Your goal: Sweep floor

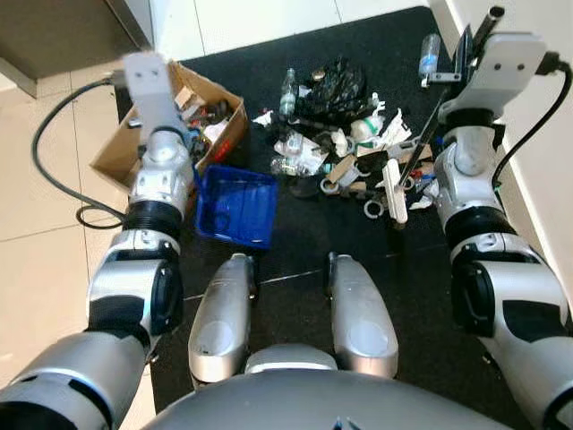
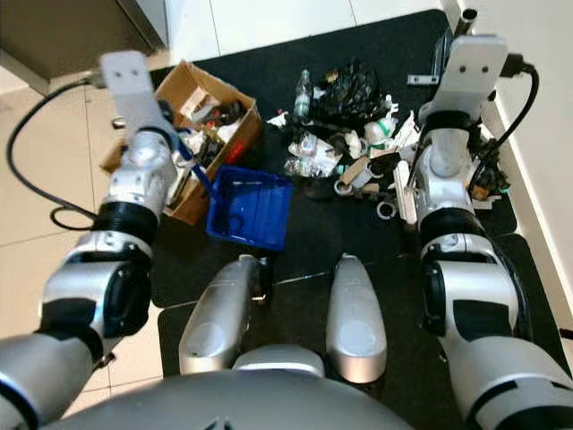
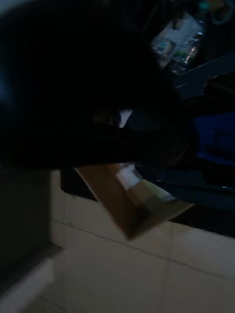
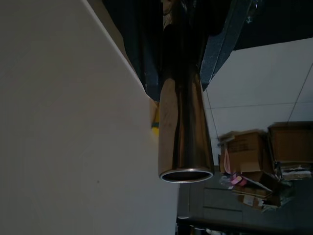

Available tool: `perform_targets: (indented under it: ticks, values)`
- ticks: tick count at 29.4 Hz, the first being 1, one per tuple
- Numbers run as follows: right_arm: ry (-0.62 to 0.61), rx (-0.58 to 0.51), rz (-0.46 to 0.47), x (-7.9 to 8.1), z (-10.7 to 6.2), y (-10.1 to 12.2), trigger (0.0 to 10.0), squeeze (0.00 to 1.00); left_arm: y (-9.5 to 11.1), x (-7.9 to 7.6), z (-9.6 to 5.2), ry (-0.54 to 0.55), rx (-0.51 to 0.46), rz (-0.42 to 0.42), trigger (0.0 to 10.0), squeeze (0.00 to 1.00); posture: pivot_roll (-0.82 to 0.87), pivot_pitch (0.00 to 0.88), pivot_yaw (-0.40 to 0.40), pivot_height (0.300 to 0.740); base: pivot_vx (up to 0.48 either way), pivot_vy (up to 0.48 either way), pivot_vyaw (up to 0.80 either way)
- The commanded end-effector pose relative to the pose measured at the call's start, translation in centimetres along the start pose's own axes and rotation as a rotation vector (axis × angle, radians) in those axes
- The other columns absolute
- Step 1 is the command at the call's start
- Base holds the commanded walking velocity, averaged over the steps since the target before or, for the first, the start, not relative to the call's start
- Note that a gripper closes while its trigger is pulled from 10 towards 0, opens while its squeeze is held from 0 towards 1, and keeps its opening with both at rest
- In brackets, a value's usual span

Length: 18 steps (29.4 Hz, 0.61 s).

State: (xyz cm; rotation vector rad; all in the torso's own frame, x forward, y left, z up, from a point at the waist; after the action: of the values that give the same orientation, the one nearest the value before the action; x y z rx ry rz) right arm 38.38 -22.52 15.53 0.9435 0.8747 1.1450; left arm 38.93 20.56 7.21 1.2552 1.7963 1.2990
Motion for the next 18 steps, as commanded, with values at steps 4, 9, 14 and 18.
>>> perform_targets:
  ticks: [4,9,14,18]
  values:
    - [0.005,-0.028,0.002,0.1,0.2,0.5,10.0,0.00,2.9,1.8,0.9,0.076,-0.073,-0.022,10.0,0.00,0.07,0.166,0.082,0.740,0.000,0.000,0.00]
    - [-0.003,-0.027,0.002,-0.1,-0.1,0.4,10.0,0.00,4.3,0.6,0.8,0.045,-0.149,0.018,10.0,0.00,0.06,0.174,0.093,0.740,0.000,0.000,0.00]
    - [-0.014,-0.029,0.000,-0.4,-0.3,0.3,10.0,0.00,4.0,-2.7,0.0,-0.062,-0.170,0.042,10.0,0.00,0.04,0.179,0.101,0.740,0.000,0.000,0.00]
    - [-0.019,-0.029,-0.002,-0.5,-0.3,0.2,10.0,0.00,3.3,-3.8,-0.3,-0.098,-0.160,0.049,10.0,0.00,0.04,0.179,0.101,0.740,0.000,0.000,0.00]
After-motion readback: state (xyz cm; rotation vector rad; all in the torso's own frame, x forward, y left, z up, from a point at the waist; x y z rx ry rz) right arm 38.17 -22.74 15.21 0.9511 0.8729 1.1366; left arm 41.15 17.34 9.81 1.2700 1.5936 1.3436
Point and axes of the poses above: a point about 5 cm out from each wrist's last joint towards the gripper, its own z axis pointing out of the wrist towards the gripper, its own y axis along the axis of the wrist's last joint, x = y × z, the point moved 4 cm from there along z, pointing out of the wrist towards the gripper, and after that the axes turned 4 degrees about z, right-handed, at the moved point
